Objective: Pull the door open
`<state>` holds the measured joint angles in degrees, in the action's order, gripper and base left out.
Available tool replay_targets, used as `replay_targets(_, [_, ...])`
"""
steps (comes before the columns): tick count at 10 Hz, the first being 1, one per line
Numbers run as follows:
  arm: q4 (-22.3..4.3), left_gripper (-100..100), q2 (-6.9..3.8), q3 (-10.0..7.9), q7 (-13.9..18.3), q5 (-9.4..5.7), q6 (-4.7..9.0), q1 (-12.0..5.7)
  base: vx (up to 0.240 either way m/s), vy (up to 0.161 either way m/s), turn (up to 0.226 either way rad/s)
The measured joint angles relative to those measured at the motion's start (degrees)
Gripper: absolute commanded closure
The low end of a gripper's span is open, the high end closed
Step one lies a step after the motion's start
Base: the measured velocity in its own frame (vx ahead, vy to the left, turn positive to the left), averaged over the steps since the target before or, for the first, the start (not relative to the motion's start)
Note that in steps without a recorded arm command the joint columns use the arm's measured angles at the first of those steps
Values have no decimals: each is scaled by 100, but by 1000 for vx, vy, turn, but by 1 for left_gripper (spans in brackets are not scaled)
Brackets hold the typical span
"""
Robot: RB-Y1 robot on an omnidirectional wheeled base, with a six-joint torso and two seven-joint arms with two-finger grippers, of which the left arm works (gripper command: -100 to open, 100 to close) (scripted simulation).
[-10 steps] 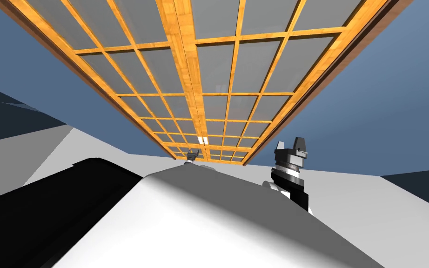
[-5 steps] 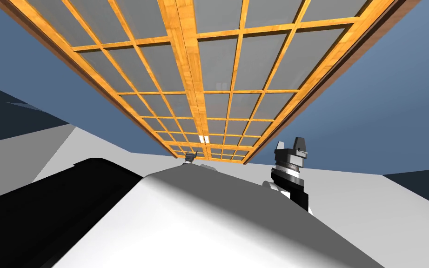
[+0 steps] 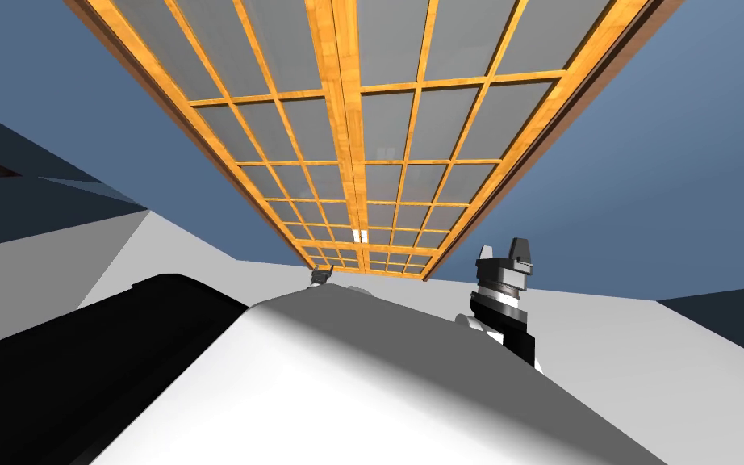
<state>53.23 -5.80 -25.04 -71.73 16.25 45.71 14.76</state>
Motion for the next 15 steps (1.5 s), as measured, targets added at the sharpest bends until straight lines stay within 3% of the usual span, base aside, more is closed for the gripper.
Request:
replay_targets(2, [-275, -100, -76, -129, -72, -68, 89, -17, -122, 20, 3])
replay_targets(4, [-267, -100, -93, -317, -165, -152, 14, 153, -146, 20, -7])
replay_targets(5, [-506, -100, -185, -419, -194, -204, 63, 106, -137, 12, -33])
replay_targets(6, [-579, -100, -210, -525, -237, -251, 64, 148, -157, 21, -37])
replay_targets(8, [-588, -100, -222, -724, -315, -334, -74, 251, -110, 14, -56])
replay_targets(10, [-890, -100, -293, -949, -402, -435, -37, 234, -27, 16, -118])
replay_targets(13, [-955, -100, -132, -1202, -588, -538, -102, 114, 132, 64, -197])
replay_targets(14, [-838, -100, -31, -1217, -630, -541, -153, 84, 168, 5, -113])
replay_targets(15, [-827, -100, 2, -1221, -643, -545, -165, 29, 164, 36, -100])
